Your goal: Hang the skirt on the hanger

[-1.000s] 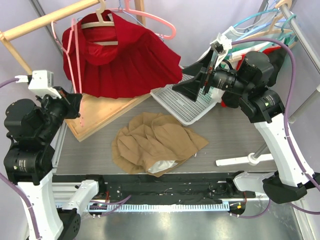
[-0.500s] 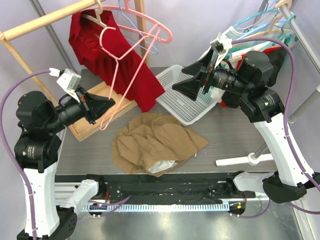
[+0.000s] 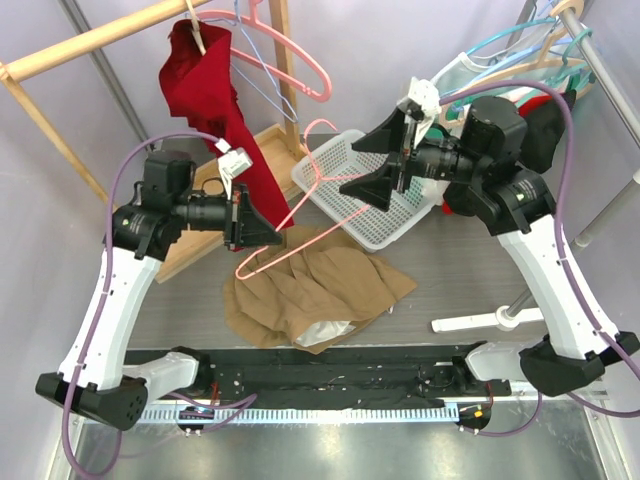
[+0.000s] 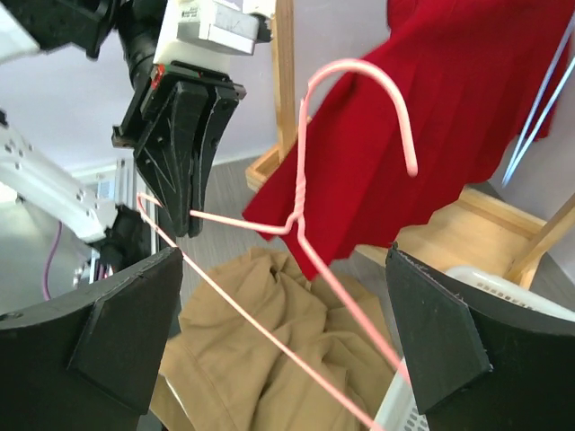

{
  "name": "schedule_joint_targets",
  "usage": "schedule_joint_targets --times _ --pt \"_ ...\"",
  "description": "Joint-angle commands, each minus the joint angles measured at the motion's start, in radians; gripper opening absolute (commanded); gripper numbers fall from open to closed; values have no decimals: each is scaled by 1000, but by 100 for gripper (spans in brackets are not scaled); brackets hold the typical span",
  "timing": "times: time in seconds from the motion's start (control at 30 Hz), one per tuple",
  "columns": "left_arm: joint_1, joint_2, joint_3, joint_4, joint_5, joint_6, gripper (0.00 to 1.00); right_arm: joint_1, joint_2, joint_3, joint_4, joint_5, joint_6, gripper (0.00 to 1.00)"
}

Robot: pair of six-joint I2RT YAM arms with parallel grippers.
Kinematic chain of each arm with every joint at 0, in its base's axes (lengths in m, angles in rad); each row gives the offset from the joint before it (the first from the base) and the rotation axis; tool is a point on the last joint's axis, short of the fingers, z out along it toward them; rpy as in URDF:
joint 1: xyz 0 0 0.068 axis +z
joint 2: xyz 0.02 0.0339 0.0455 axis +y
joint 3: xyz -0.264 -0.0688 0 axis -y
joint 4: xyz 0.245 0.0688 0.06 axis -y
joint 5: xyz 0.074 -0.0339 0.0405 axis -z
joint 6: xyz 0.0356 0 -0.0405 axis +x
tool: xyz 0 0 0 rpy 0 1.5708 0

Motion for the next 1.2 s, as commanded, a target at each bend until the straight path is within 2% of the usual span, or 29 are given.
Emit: schedule_joint_targets --times 0.0,0.33,0.43,0.57,0.9,1.0,1.03,1.1,1.13,1.17 --pt "-26 -11 16 -45 97 75 0 5 23 -32 -20 -86 -132 100" --pt "-54 17 -5 -82 148 107 0 5 115 -26 -36 -226 -163 100" --pt "-55 22 -15 -74 148 107 0 5 138 -16 -36 -318 -153 98" --pt "-58 26 -16 -57 144 106 0 7 149 -27 -20 -390 -131 89" --pt "-58 18 -48 10 147 66 0 33 126 -170 298 -467 152 72" --pt "-58 17 -56 18 140 60 0 43 137 -165 308 -464 173 56" --pt "-58 15 -58 20 137 58 0 42 135 -167 309 -462 181 39" --pt "-58 11 -70 33 127 49 0 45 131 -176 322 -435 189 18" --pt "-58 8 -74 41 121 40 0 45 128 -179 322 -424 192 1" --pt "-58 5 -79 49 114 34 0 45 123 -185 323 -413 195 1"
